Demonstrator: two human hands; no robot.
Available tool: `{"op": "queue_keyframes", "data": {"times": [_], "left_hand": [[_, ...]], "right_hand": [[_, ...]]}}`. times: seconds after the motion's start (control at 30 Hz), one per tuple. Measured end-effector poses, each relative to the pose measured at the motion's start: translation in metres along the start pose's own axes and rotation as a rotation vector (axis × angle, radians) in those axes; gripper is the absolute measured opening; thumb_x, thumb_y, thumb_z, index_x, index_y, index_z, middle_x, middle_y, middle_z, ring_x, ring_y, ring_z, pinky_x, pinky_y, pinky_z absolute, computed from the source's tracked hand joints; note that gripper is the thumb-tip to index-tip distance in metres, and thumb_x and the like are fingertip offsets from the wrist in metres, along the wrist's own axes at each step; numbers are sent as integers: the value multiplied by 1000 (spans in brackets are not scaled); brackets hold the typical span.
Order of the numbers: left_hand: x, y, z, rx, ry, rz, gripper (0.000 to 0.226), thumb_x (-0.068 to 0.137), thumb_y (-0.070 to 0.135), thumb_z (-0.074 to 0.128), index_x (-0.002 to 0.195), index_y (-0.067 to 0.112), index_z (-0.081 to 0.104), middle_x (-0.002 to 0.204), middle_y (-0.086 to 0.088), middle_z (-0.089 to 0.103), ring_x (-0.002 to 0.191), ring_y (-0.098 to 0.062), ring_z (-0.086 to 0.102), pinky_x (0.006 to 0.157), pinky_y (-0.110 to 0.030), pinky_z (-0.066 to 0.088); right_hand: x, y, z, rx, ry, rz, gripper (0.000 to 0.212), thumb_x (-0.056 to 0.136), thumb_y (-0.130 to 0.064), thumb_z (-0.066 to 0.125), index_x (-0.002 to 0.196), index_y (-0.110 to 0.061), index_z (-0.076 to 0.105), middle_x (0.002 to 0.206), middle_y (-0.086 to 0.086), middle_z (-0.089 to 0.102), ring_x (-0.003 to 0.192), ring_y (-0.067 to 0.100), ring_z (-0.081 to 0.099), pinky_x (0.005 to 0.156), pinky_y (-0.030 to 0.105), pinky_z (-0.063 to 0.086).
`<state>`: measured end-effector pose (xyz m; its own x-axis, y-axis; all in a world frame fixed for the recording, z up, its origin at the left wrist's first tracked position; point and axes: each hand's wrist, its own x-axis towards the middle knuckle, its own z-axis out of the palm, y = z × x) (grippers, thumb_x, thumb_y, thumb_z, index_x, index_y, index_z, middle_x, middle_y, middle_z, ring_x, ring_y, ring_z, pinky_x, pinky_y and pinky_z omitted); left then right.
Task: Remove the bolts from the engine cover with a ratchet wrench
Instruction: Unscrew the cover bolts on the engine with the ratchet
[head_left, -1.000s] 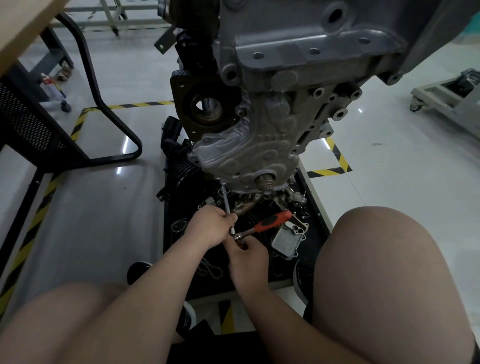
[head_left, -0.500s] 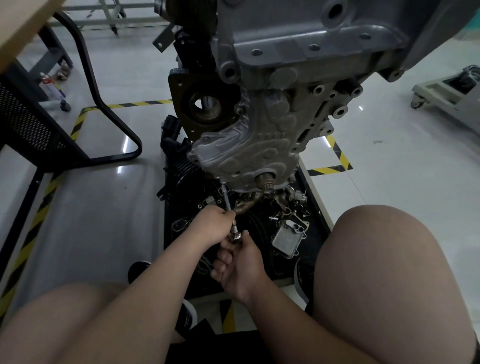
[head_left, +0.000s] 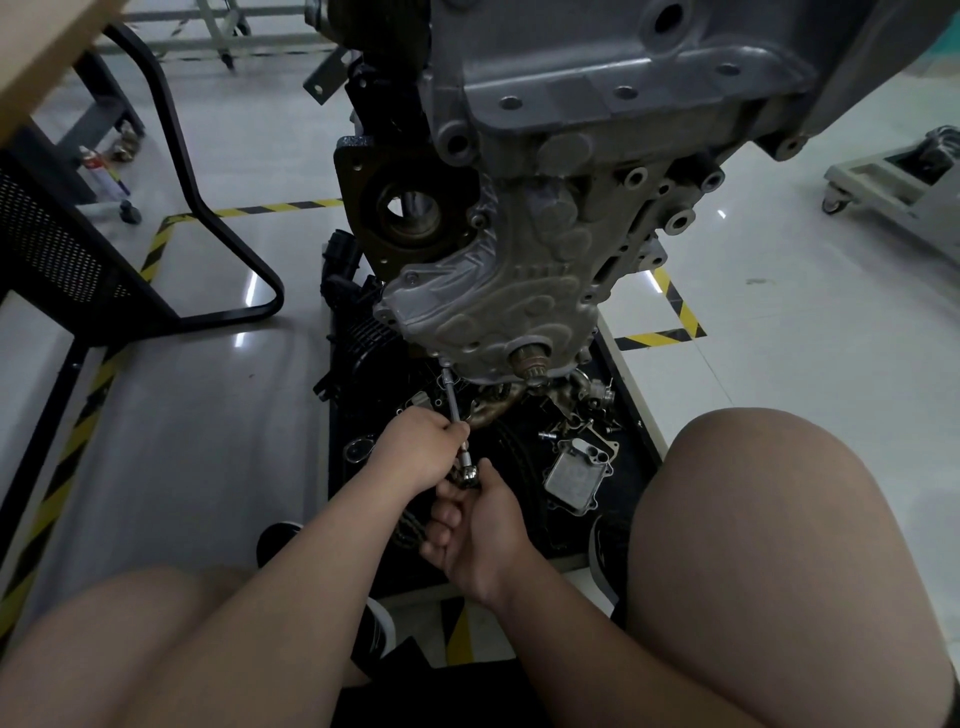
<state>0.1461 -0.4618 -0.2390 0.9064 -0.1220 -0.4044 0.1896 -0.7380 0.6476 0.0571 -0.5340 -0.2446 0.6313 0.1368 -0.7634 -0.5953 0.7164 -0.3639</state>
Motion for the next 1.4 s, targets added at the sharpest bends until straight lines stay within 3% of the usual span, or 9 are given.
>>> {"op": "queue_keyframes", "data": {"times": [0.23,0.4,0.5,0.6,0.7,0.87,1.03,1.23,1.4], "left_hand": [[-1,0,-1,-11,21,17,37,89,37,62,62,13,69,45,5,52,47,-12,49,50,-24,35],[-2,1,-2,10,24,13,35,89,37,62,61,18,68,47,6,60,48,-7,54,48,-21,34],[-2,1,-1,-13,18,8,34,89,37,63,63,16,69,53,4,65,53,-9,58,50,-21,36],[-2,1,-1,-10,13,0,34,89,37,62,62,17,68,46,7,61,44,-2,54,48,-20,34],[-2,1,-2,-44,0,-5,35,90,37,62,69,9,71,55,0,64,50,-9,55,52,-22,39],[-3,6,-2,-113,-70,-38,36,94,35,55,66,18,68,39,10,56,32,1,48,42,-18,32],[-3,6,1,-89,-94,-62,33,96,33,53,75,13,69,34,8,49,28,-3,42,40,-18,29],[-2,4,0,-97,-74,-52,37,95,31,56,60,18,61,33,10,47,28,-3,41,34,-13,27],[-2,3,-1,-65,-27,-20,40,92,28,58,54,21,60,39,7,52,39,-7,48,50,-23,35]], "right_hand": [[8,7,-7,-274,144,-270,49,100,-50,42,80,-9,59,48,-2,46,41,12,42,47,23,39],[8,9,-12,-520,301,-539,33,90,-37,65,68,-14,57,57,0,58,50,12,50,51,27,42],[9,9,-12,-516,324,-585,27,86,-28,72,72,-14,54,57,-1,53,53,15,47,56,31,39],[10,10,-12,-485,319,-598,25,87,-29,71,74,-13,56,61,1,56,56,15,52,55,29,43],[9,10,-12,-431,264,-558,28,93,-34,62,78,-11,63,58,-3,63,52,10,58,51,21,48],[9,4,-5,-144,132,-249,47,102,-45,40,88,-5,62,52,5,55,42,16,49,49,26,45],[6,2,-4,128,-3,12,63,98,-61,31,69,-12,58,48,-1,39,38,13,36,49,23,36],[1,1,-2,165,-77,79,65,94,-64,34,57,-16,58,45,-4,35,37,11,34,46,21,36],[-1,0,0,95,-62,47,59,92,-63,40,60,-17,57,47,-4,35,39,10,33,49,23,34]]}}
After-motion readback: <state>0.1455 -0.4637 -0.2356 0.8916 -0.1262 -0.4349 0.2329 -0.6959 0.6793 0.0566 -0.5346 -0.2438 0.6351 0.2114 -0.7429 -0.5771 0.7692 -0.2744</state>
